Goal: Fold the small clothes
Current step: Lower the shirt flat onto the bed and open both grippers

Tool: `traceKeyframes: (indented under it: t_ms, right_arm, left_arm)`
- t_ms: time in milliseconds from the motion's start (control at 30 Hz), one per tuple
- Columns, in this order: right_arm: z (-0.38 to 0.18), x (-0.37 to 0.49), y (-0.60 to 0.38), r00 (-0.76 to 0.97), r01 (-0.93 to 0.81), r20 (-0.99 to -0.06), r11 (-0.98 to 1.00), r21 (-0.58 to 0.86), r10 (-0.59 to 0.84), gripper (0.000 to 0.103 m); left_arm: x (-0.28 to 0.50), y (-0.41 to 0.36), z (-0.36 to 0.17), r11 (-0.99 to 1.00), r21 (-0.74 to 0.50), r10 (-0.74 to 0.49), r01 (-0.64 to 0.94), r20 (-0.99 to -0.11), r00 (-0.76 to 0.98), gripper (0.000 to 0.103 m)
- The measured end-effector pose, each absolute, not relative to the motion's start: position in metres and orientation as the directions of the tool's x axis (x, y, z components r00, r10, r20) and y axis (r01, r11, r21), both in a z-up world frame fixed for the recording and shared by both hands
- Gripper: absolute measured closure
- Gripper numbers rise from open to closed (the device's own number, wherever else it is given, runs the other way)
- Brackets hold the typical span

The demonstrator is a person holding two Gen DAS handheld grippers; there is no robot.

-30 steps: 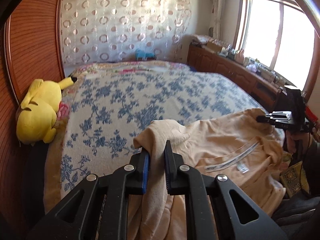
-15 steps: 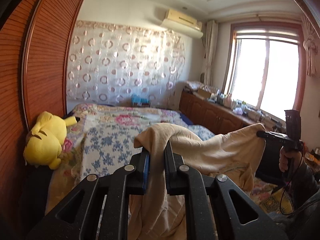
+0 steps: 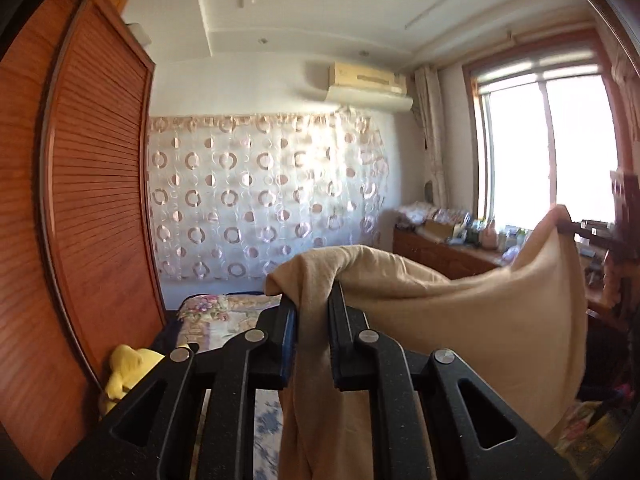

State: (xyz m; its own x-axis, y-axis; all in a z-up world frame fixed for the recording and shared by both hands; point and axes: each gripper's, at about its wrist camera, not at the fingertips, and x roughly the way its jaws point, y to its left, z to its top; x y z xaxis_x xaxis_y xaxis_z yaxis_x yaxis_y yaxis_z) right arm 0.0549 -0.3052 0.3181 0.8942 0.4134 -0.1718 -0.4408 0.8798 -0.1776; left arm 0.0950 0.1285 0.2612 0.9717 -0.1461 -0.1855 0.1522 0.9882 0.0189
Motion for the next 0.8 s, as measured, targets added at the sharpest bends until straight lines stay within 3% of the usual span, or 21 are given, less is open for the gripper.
traceKeyframes:
  t_ms: [133,233,333,367,433,600,800]
  right_arm:
    - [0.287,0.157,-0.273,0.917,-0.339,-0.278,0.925,-0.17,0.285,0.093]
    - [0.216,0.239,-0.251,0.889,-0.245,-0.434,0.952,-0.183,0.145,0.075]
    - [0.139,0.284,-0.249,0.81,-0.2,-0.582,0.967,-0.159,0.072,0.072]
    - [0.119,0.286,-0.25,0.796,-0.208,-0.6,0.968,-0.143,0.083,0.072]
    - [0.091,0.281,-0.252,0.776,-0.231,-0.623,0.964,-0.132,0.1,0.071]
    - [0.063,0.266,-0.273,0.754,-0.264,-0.641,0.96,-0.094,0.145,0.058]
    - [0.053,0.224,-0.314,0.736,-0.297,-0.644,0.954,-0.032,0.207,0.051]
  left_arm:
    - [0.195,0.128,0.21,0.991,0.044,-0.11,0.128,-0.289,0.951,0.055]
    - [0.262,0.126,0.139,0.99,0.07,-0.074,0.119,-0.458,0.886,0.051]
    - [0.286,0.126,0.079,0.99,0.056,-0.077,0.132,-0.566,0.821,0.047]
    - [0.286,0.126,0.065,0.988,0.039,-0.097,0.147,-0.584,0.806,0.034]
    - [0.282,0.123,0.043,0.984,0.02,-0.128,0.177,-0.614,0.779,0.024]
    - [0.26,0.111,0.022,0.977,0.022,-0.15,0.214,-0.644,0.75,0.024]
    - [0.22,0.098,0.016,0.969,0.018,-0.177,0.246,-0.643,0.745,0.024]
